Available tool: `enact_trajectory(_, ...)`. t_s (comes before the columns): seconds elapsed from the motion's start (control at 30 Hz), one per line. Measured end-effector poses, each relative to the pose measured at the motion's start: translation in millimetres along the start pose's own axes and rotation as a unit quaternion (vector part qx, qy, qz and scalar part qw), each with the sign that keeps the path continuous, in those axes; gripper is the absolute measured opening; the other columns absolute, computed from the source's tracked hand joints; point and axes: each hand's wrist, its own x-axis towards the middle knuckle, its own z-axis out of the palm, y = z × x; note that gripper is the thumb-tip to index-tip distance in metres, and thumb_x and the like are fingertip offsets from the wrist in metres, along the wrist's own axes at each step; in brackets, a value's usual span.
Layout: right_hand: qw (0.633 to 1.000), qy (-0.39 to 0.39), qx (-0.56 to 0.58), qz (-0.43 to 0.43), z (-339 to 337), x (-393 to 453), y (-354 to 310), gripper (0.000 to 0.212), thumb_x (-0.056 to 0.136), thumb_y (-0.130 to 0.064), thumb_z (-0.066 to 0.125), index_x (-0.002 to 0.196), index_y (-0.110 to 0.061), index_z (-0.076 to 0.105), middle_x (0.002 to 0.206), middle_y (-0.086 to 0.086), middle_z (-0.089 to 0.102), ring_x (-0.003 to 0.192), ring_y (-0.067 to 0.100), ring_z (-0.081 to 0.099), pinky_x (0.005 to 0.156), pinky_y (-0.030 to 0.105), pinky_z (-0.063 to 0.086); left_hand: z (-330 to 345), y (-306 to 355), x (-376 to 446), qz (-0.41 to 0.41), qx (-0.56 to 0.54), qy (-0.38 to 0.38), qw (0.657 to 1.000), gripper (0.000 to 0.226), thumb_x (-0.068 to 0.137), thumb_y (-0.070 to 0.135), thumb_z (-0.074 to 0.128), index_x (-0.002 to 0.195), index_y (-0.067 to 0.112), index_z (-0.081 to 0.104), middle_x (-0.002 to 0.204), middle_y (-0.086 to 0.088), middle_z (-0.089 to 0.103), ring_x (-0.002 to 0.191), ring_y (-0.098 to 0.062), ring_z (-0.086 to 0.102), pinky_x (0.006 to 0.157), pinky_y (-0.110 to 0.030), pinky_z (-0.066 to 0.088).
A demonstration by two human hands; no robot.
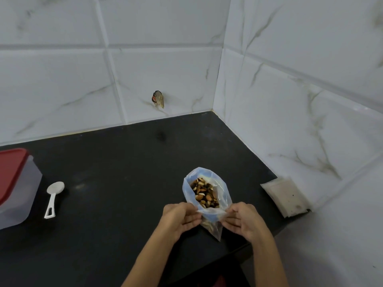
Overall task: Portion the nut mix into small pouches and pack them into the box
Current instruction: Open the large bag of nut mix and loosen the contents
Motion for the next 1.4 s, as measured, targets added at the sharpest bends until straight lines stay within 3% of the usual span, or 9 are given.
enact_trajectory(0.1, 0.980, 0.075, -0.174, -0.056, -6.1, -1.3, -9.2, 0.024, 0.084, -0.017, 0.067, 0.104, -0.008, 0.057, 0.093, 0.008, 0.066, 0.079, 0.017, 0.064, 0.063, 0.027, 0.052, -3.4, 5.3, -1.4, 0.071, 0.171, 0.035, 0.982, 0.026, 0.087, 0.025, 0.069, 0.095, 0.001, 0.065, 0.085, -0.011, 0.068, 0.072, -0.018, 0.066, 0.067, -0.032, 0.059)
enact_trajectory(0.2, 0.930, 0.158, -0.270, -0.193, -8.7, -5.8, -22.3, 0.031, 0.080, -0.029, 0.071, 0.102, -0.021, 0.051, 0.100, -0.004, 0.053, 0.095, 0.015, 0.054, 0.080, 0.031, 0.047, 1.4, 7.0, -6.3, 0.182, 0.345, 0.126, 0.912, 0.053, 0.078, 0.055, 0.070, 0.100, 0.014, 0.045, 0.092, 0.003, 0.051, 0.078, -0.010, 0.054, 0.063, -0.027, 0.046)
enact_trajectory(0.33, 0.887, 0.145, -0.325, -0.294, 9.3, -8.1, -28.8, 0.015, 0.083, -0.029, 0.068, 0.090, -0.022, 0.055, 0.091, -0.005, 0.059, 0.084, 0.009, 0.057, 0.063, 0.020, 0.041, 8.4, 5.0, -3.0, 0.295, 0.414, 0.194, 0.839, 0.066, 0.079, 0.052, 0.070, 0.120, 0.021, 0.030, 0.111, 0.001, 0.030, 0.093, -0.018, 0.044, 0.074, -0.028, 0.040)
enact_trajectory(0.5, 0.876, 0.191, -0.370, -0.246, 34.9, 12.8, -10.7, 0.021, 0.087, -0.027, 0.063, 0.097, -0.022, 0.045, 0.089, -0.002, 0.054, 0.075, 0.009, 0.055, 0.059, 0.021, 0.044, 3.5, 7.8, 7.9, 0.315, 0.428, 0.135, 0.836, 0.023, 0.090, 0.015, 0.060, 0.105, 0.023, 0.045, 0.113, -0.004, 0.043, 0.080, -0.005, 0.044, 0.060, -0.015, 0.036)
enact_trajectory(0.63, 0.871, 0.206, -0.326, -0.303, 31.9, 14.6, -10.4, 0.015, 0.091, -0.017, 0.057, 0.095, -0.019, 0.043, 0.088, -0.001, 0.053, 0.069, 0.006, 0.051, 0.052, 0.015, 0.038, 0.8, 2.5, 10.0, 0.359, 0.450, 0.095, 0.812, 0.029, 0.089, -0.002, 0.053, 0.105, 0.023, 0.051, 0.117, 0.000, 0.041, 0.099, -0.009, 0.045, 0.073, -0.017, 0.044)
enact_trajectory(0.87, 0.830, 0.226, -0.407, -0.307, 20.6, 15.3, -17.7, 0.019, 0.093, -0.015, 0.054, 0.103, -0.030, 0.058, 0.102, -0.003, 0.057, 0.086, 0.012, 0.059, 0.070, 0.027, 0.055, 8.6, -12.1, 9.5, 0.380, 0.478, 0.050, 0.790, 0.038, 0.096, 0.009, 0.050, 0.134, 0.016, 0.052, 0.126, 0.004, 0.034, 0.100, -0.003, 0.044, 0.089, -0.012, 0.043)
enact_trajectory(1.1, 0.827, 0.162, -0.467, -0.267, 8.5, 11.4, -25.7, 0.033, 0.083, -0.033, 0.068, 0.115, -0.036, 0.060, 0.130, 0.001, 0.045, 0.107, 0.015, 0.051, 0.080, 0.026, 0.043, 10.8, -2.9, 7.2, 0.330, 0.477, 0.077, 0.811, 0.047, 0.089, 0.041, 0.063, 0.133, 0.027, 0.054, 0.139, 0.000, 0.034, 0.126, -0.016, 0.044, 0.094, -0.020, 0.038)
enact_trajectory(1.27, 0.859, 0.104, -0.491, -0.099, 16.0, 6.4, -27.5, 0.084, 0.069, -0.024, 0.078, 0.138, -0.034, 0.031, 0.125, 0.008, 0.042, 0.109, 0.026, 0.052, 0.090, 0.042, 0.051, 17.0, 1.8, 5.3, 0.244, 0.507, 0.033, 0.826, 0.080, 0.076, 0.024, 0.078, 0.144, 0.024, 0.036, 0.132, -0.003, 0.035, 0.127, -0.021, 0.040, 0.100, -0.027, 0.038)
enact_trajectory(1.4, 0.863, 0.110, -0.484, -0.088, 15.7, 5.8, -25.7, 0.081, 0.072, -0.014, 0.074, 0.138, -0.028, 0.028, 0.122, 0.010, 0.042, 0.111, 0.027, 0.051, 0.090, 0.037, 0.050, 20.5, 0.0, 2.5, 0.225, 0.521, 0.033, 0.822, 0.085, 0.074, 0.025, 0.080, 0.145, 0.023, 0.034, 0.132, -0.003, 0.033, 0.127, -0.021, 0.038, 0.102, -0.028, 0.039)
